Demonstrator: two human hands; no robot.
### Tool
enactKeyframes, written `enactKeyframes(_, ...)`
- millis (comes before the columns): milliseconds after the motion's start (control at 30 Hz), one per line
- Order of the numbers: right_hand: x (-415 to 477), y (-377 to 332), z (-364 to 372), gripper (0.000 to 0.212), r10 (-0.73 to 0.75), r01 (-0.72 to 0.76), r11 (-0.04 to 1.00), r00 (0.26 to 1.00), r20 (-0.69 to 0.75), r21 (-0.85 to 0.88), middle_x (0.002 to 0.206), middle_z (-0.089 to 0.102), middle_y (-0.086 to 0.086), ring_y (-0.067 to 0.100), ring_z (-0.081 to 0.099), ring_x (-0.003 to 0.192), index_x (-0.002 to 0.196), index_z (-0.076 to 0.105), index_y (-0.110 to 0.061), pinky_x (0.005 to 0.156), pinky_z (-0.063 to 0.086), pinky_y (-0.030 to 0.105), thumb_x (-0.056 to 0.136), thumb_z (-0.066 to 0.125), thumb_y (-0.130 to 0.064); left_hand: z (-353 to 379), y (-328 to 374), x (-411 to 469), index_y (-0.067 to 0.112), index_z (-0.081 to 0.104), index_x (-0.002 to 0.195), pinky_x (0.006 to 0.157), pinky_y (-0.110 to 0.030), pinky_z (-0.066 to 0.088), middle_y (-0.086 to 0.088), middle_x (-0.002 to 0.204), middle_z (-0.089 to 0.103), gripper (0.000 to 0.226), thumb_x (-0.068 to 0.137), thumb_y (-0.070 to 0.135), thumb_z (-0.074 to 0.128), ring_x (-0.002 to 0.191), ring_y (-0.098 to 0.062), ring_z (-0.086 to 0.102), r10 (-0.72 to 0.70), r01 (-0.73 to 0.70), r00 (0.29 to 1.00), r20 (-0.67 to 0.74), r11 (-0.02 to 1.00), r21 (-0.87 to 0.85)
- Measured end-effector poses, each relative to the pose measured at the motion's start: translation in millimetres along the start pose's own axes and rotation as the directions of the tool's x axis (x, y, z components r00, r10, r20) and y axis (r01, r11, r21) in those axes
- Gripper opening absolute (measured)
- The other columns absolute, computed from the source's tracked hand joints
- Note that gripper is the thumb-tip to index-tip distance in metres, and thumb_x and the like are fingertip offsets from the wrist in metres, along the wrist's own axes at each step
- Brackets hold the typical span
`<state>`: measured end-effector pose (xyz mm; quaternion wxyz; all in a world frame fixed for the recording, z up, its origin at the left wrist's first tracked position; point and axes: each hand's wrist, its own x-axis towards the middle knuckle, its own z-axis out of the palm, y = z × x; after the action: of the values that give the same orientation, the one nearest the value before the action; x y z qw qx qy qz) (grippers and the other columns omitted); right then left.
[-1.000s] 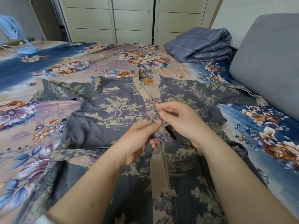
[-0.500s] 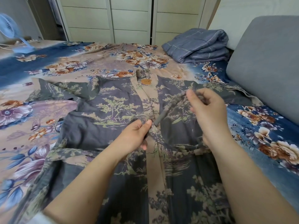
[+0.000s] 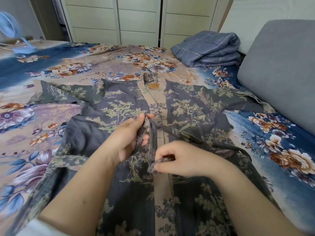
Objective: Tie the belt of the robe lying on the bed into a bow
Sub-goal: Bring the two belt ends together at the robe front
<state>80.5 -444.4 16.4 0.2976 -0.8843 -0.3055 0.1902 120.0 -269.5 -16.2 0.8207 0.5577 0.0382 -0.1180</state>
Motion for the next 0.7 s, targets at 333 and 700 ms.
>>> enactKeyframes(333, 6, 11, 0, 0.018, 0.167, -0.181, 0.973, 0.981, -0.1, -0.144, 0.102, 0.071, -0.012, 0.003, 0.063, 0.093, 0.098, 0.073, -0.026, 0.088, 0.051, 0.027, 0.087, 0.06, -0.032, 7, 7, -10, 0.014, 0.067, 0.092, 0.048, -0.017, 0.045, -0.007, 0.077, 0.064, 0.028, 0.072, -0.006, 0.071, 0.048, -0.008, 0.051, 0.148, -0.14, 0.989, -0.006, 0.943, 0.302)
enactKeyframes(700, 29, 17, -14, 0.027, 0.344, -0.169, 0.897, 0.848, -0.404, 0.409, 0.09, 0.071, -0.002, 0.01, 0.066, 0.08, 0.116, 0.062, -0.018, 0.069, 0.049, 0.021, 0.098, 0.042, -0.013, 7, 9, -11, 0.011, 0.064, 0.097, 0.069, -0.021, 0.054, 0.008, 0.073, 0.073, 0.02, 0.085, -0.004, 0.058, 0.067, -0.009, 0.065, 0.229, -0.324, 0.941, 0.251, 0.827, 0.46)
